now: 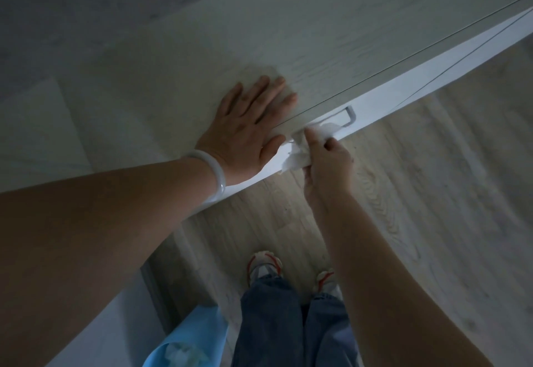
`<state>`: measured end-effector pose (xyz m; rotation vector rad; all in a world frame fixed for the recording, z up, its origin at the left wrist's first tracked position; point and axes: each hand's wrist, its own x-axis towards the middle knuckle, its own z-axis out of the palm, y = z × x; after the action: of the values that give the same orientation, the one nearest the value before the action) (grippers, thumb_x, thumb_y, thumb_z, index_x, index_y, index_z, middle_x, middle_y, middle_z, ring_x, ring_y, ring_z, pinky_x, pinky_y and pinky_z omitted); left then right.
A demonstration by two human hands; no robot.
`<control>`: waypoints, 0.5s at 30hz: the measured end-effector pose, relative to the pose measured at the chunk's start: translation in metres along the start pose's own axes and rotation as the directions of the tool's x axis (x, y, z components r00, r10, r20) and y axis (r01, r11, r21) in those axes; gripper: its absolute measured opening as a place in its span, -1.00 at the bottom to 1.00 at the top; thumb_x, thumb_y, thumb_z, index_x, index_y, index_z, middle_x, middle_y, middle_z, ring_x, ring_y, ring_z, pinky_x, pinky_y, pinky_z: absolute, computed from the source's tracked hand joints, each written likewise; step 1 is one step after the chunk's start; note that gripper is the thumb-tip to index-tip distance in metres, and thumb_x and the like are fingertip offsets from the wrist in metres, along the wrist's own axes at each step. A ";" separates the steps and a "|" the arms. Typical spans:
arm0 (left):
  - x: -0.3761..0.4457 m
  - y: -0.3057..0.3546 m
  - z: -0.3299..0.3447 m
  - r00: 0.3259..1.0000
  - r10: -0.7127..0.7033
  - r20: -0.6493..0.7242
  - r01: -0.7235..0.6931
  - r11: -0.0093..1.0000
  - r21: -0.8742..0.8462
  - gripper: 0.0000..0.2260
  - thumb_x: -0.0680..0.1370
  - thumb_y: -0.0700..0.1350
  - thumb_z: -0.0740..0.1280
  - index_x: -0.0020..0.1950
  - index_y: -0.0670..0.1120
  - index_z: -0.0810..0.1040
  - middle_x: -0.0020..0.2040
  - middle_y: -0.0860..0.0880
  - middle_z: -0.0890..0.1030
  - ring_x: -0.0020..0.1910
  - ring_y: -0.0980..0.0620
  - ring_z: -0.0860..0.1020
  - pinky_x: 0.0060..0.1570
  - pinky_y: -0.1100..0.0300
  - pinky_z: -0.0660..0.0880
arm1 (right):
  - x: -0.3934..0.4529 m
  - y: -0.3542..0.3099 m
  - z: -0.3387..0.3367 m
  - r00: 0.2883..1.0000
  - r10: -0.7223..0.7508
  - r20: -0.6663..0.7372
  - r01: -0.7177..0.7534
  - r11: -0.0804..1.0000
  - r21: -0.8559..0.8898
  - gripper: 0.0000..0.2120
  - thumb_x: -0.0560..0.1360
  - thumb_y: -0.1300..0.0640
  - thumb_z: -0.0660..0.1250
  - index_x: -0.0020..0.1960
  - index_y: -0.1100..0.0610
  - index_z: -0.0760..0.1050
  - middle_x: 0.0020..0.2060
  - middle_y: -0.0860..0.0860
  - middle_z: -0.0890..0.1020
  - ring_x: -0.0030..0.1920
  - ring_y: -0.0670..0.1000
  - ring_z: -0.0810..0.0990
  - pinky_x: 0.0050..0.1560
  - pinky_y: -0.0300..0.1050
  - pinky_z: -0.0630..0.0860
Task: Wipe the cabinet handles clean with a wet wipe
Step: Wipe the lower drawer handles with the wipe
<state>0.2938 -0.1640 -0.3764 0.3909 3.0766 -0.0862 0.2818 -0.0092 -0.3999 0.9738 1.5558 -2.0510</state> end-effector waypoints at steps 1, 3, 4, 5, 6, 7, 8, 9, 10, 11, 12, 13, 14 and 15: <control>0.000 0.000 0.000 1.000 0.001 0.001 -0.001 1.000 0.002 -0.45 0.60 0.13 -0.01 0.60 0.02 0.11 0.61 -0.05 0.09 0.57 -0.09 0.11 0.50 -0.14 0.08 | 0.001 -0.006 -0.003 1.000 0.002 0.004 -0.002 1.000 -0.006 -0.90 0.50 0.23 0.40 -0.20 0.17 0.58 -0.11 0.27 0.65 -0.10 0.13 0.65 0.06 0.05 0.58; 0.000 -0.001 0.000 1.000 0.005 0.005 -0.005 1.000 0.003 -0.45 0.61 0.12 0.00 0.60 0.02 0.11 0.61 -0.05 0.09 0.57 -0.09 0.10 0.50 -0.14 0.07 | 0.015 -0.023 -0.012 0.999 0.003 -0.044 0.002 0.996 0.093 -0.86 0.48 0.27 0.42 -0.26 0.19 0.56 -0.28 0.14 0.61 -0.23 0.03 0.58 -0.10 -0.08 0.58; 0.000 -0.001 0.000 1.000 0.007 0.005 -0.007 1.000 0.002 -0.45 0.61 0.12 -0.01 0.60 0.02 0.10 0.61 -0.05 0.09 0.57 -0.09 0.10 0.50 -0.14 0.07 | 0.024 -0.032 -0.016 0.997 0.021 -0.078 -0.006 0.981 0.194 -0.86 0.47 0.28 0.42 -0.25 0.20 0.55 -0.30 0.10 0.59 -0.25 0.00 0.57 -0.14 -0.12 0.60; 0.000 -0.001 0.000 1.000 0.010 0.005 -0.010 1.000 0.001 -0.45 0.61 0.11 -0.01 0.60 0.02 0.11 0.61 -0.06 0.09 0.57 -0.09 0.10 0.50 -0.14 0.06 | 0.031 -0.039 -0.018 0.994 0.042 -0.103 -0.012 0.960 0.280 -0.88 0.47 0.29 0.43 -0.23 0.22 0.55 -0.29 0.08 0.59 -0.25 -0.02 0.59 -0.14 -0.14 0.62; 0.000 -0.001 0.000 1.000 0.012 0.004 -0.012 1.000 -0.003 -0.46 0.61 0.11 -0.01 0.60 0.02 0.11 0.60 -0.06 0.09 0.57 -0.09 0.10 0.50 -0.14 0.06 | 0.034 -0.039 -0.017 0.992 0.045 -0.119 -0.004 0.946 0.324 -0.89 0.47 0.29 0.42 -0.22 0.23 0.54 -0.29 0.07 0.60 -0.25 -0.03 0.59 -0.15 -0.15 0.62; 0.000 0.000 0.000 1.000 0.012 0.003 -0.012 1.000 -0.007 -0.46 0.61 0.11 0.00 0.59 0.02 0.11 0.60 -0.06 0.09 0.57 -0.10 0.10 0.50 -0.14 0.06 | 0.032 -0.033 -0.014 0.992 0.030 -0.125 0.008 0.956 0.292 -0.88 0.48 0.29 0.41 -0.22 0.24 0.54 -0.31 0.07 0.58 -0.27 -0.03 0.58 -0.18 -0.16 0.59; 0.000 0.000 0.000 1.000 0.010 0.002 -0.010 1.000 -0.006 -0.45 0.61 0.11 0.00 0.59 0.02 0.11 0.60 -0.06 0.10 0.57 -0.09 0.10 0.50 -0.14 0.07 | 0.026 -0.023 -0.010 0.994 0.011 -0.111 0.014 0.976 0.219 -0.87 0.49 0.28 0.41 -0.23 0.25 0.53 -0.33 0.08 0.56 -0.29 -0.01 0.55 -0.22 -0.15 0.55; 0.000 0.000 0.000 1.000 0.005 0.002 -0.005 1.000 -0.001 -0.45 0.61 0.12 0.00 0.60 0.02 0.11 0.60 -0.06 0.09 0.57 -0.09 0.10 0.50 -0.14 0.07 | 0.018 -0.010 -0.007 0.997 -0.003 -0.081 0.013 0.991 0.134 -0.86 0.48 0.27 0.41 -0.22 0.30 0.53 -0.31 0.10 0.54 -0.28 0.03 0.53 -0.22 -0.12 0.52; 0.000 0.000 0.000 1.000 0.001 0.003 -0.001 1.000 0.002 -0.45 0.61 0.12 -0.01 0.60 0.02 0.11 0.61 -0.05 0.09 0.57 -0.09 0.10 0.50 -0.14 0.07 | 0.009 0.002 -0.004 0.999 -0.013 -0.040 0.016 0.997 0.077 -0.86 0.48 0.25 0.41 -0.17 0.33 0.54 -0.28 0.13 0.55 -0.24 0.06 0.53 -0.19 -0.09 0.51; 0.000 0.000 0.000 1.000 -0.003 0.005 0.003 1.000 0.003 -0.45 0.60 0.12 -0.02 0.60 0.02 0.10 0.61 -0.05 0.08 0.57 -0.09 0.10 0.50 -0.14 0.07 | 0.000 0.006 -0.003 1.000 -0.007 -0.001 0.007 0.999 0.039 -0.88 0.48 0.23 0.41 -0.14 0.31 0.57 -0.25 0.12 0.58 -0.22 0.07 0.55 -0.14 -0.08 0.53; 0.000 0.000 0.000 1.000 -0.004 0.005 0.004 1.000 0.002 -0.45 0.61 0.13 -0.02 0.60 0.02 0.10 0.61 -0.05 0.08 0.57 -0.09 0.10 0.50 -0.14 0.07 | -0.003 0.005 -0.004 1.000 0.010 0.022 -0.011 1.000 0.019 -0.92 0.48 0.23 0.41 -0.14 0.25 0.60 -0.23 0.10 0.62 -0.20 0.05 0.58 -0.10 -0.09 0.55; 0.000 0.000 0.000 1.000 -0.003 0.005 0.003 1.000 0.003 -0.45 0.61 0.12 -0.01 0.60 0.02 0.10 0.61 -0.05 0.08 0.57 -0.09 0.09 0.50 -0.14 0.07 | 0.000 -0.002 -0.007 1.000 0.020 0.017 -0.021 0.999 0.025 -0.95 0.48 0.25 0.41 -0.16 0.21 0.61 -0.23 0.08 0.65 -0.20 0.03 0.60 -0.09 -0.11 0.57; 0.000 0.000 0.000 1.000 0.002 0.005 -0.002 1.000 0.005 -0.45 0.61 0.12 0.00 0.60 0.02 0.10 0.61 -0.05 0.08 0.57 -0.09 0.09 0.50 -0.14 0.06 | 0.008 -0.011 -0.011 1.000 0.021 -0.006 -0.020 0.997 0.070 -0.96 0.48 0.28 0.41 -0.15 0.21 0.61 -0.24 0.08 0.65 -0.20 0.01 0.61 -0.12 -0.15 0.59; 0.000 -0.001 0.000 1.000 0.008 0.008 -0.008 1.000 0.004 -0.45 0.61 0.11 0.00 0.60 0.02 0.09 0.61 -0.05 0.07 0.57 -0.09 0.09 0.50 -0.14 0.06 | 0.017 -0.021 -0.016 0.999 0.018 -0.031 -0.013 0.989 0.145 -0.98 0.48 0.30 0.40 -0.13 0.24 0.60 -0.24 0.09 0.64 -0.20 0.01 0.60 -0.14 -0.17 0.60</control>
<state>0.2934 -0.1648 -0.3764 0.4015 3.0675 -0.0942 0.2610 0.0141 -0.4004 1.0729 1.4266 -2.1716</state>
